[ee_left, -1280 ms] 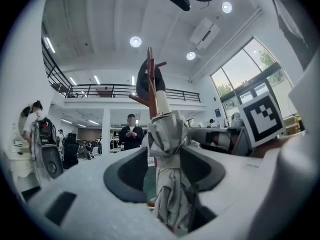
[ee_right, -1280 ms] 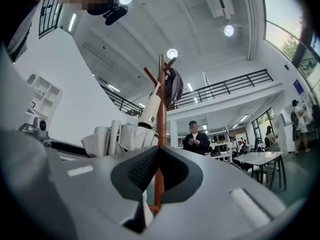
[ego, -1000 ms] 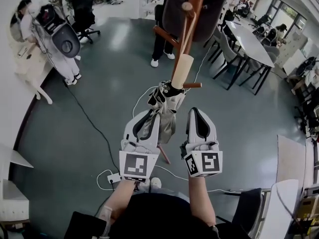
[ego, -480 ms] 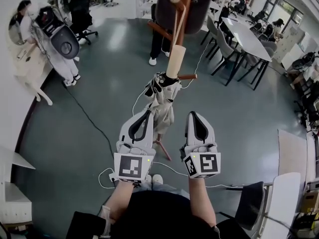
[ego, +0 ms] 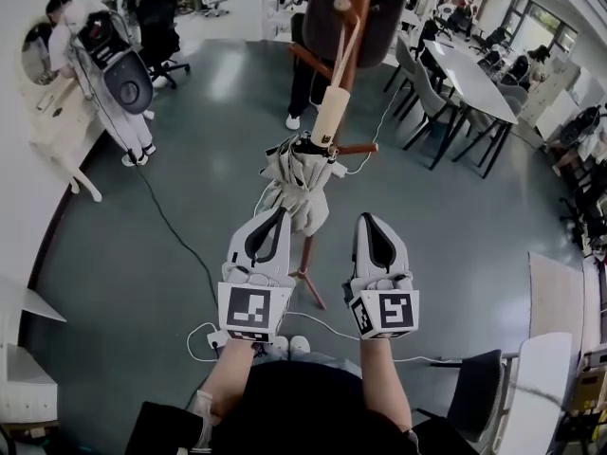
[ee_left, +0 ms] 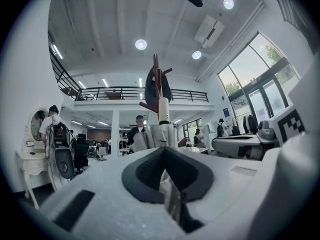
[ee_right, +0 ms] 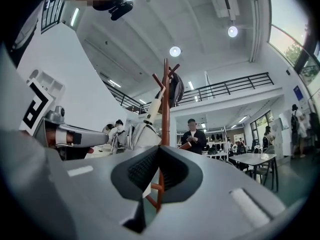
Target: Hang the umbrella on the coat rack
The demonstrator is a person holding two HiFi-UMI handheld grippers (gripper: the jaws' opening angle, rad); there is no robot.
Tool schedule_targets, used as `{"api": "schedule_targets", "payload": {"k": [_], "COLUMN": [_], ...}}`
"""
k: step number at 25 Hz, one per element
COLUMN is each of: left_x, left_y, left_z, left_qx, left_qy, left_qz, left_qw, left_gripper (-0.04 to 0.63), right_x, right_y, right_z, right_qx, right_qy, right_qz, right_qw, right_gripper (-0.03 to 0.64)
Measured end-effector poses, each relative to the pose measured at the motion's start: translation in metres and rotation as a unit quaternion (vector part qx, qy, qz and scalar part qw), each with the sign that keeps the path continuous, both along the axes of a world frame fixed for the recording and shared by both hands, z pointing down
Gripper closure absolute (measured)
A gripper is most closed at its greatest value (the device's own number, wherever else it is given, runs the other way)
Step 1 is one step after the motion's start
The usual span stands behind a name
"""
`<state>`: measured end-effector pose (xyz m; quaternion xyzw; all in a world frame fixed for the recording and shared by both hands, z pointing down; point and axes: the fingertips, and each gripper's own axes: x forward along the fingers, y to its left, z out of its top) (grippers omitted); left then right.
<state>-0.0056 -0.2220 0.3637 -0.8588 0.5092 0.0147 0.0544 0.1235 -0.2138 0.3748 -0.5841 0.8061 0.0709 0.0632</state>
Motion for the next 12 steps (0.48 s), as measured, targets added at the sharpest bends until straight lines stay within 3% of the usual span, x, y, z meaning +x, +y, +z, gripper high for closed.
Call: {"api": "schedule_targets", "payload": {"k": [12], "left_x": [-0.002], "left_y": [-0.002], "left_z": [0.003], "left_qx": [-0.015], "left_qy": [-0.003], "left_qz": [0.015], "left_qw": [0.9998], "left_gripper": [0.592], "right_x": [-0.010], "right_y": [-0.005], "right_z": [-0.002], "right_qx": [-0.006], "right_qy": [-0.005], "right_qz": [-0.016], "right_qw": [1.000], "right_gripper": [0.609]}}
